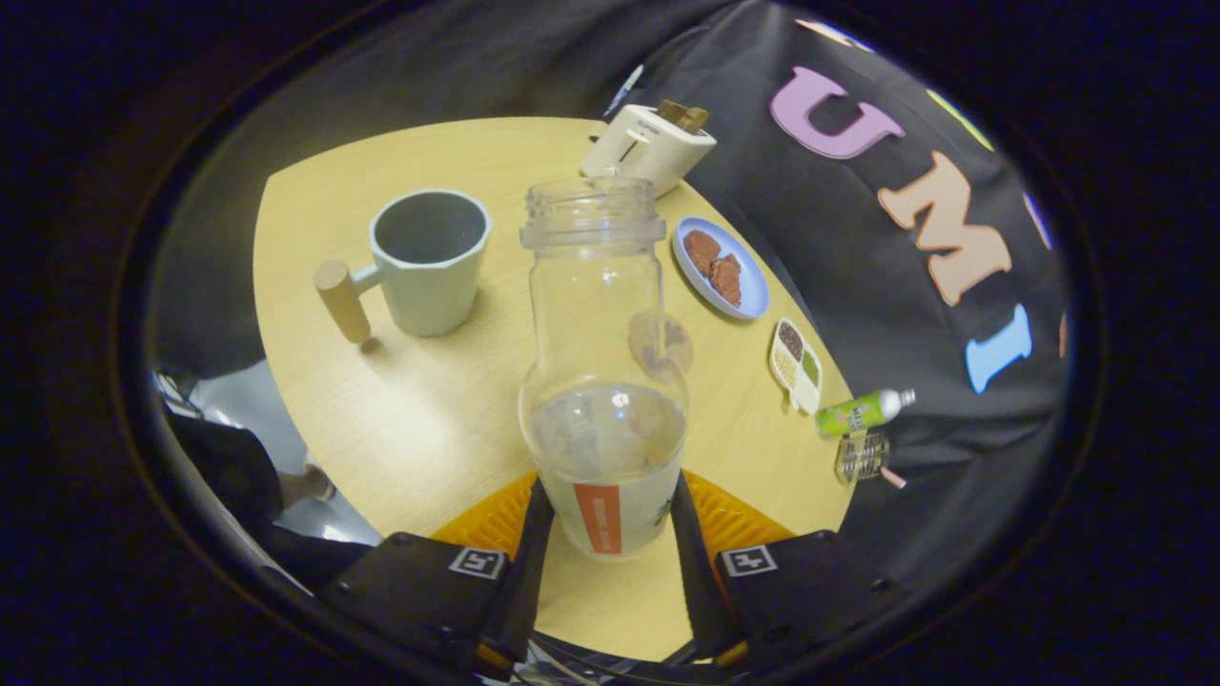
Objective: Take the bottle from table, then pour the juice into the cup, finally place the bottle on the coaster
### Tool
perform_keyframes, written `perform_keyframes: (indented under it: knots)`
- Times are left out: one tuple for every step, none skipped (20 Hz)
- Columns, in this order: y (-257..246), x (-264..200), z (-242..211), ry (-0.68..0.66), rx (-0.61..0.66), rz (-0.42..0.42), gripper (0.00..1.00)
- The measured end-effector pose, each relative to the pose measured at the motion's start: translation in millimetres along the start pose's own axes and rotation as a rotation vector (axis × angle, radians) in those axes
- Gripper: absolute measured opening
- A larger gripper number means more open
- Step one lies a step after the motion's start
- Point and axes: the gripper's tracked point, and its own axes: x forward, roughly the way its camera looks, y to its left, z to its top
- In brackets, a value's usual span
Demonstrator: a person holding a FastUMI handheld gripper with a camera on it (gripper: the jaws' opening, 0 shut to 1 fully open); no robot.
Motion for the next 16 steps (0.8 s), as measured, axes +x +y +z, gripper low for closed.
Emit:
perform_keyframes:
  knots:
    - [-1, 2, -2, -0.006, 0.032, 0.001, 0.68]
    - [-6, 3, -2, -0.018, 0.057, -0.006, 0.68]
    - [-8, 5, -4, -0.026, 0.083, -0.007, 0.68]
    - [-10, 6, -5, -0.036, 0.112, -0.009, 0.68]
    - [-12, 6, -6, -0.046, 0.144, -0.009, 0.68]
    - [-15, 8, -5, -0.06, 0.177, -0.009, 0.68]
    - [-17, 8, -5, -0.071, 0.209, -0.008, 0.68]
    - [-20, 9, -4, -0.086, 0.237, -0.008, 0.68]
    - [-24, 8, -4, -0.101, 0.261, -0.014, 0.68]
    - [-27, 9, -2, -0.115, 0.284, -0.02, 0.68]
    - [-31, 8, 0, -0.134, 0.307, -0.026, 0.68]
    - [-32, 7, 3, -0.151, 0.333, -0.016, 0.68]
    - [-31, 6, 7, -0.166, 0.359, -0.002, 0.68]
    - [-33, 5, 11, -0.189, 0.379, -0.003, 0.68]
    - [-36, 2, 15, -0.213, 0.391, -0.006, 0.68]
    - [-39, 0, 19, -0.236, 0.403, -0.011, 0.68]
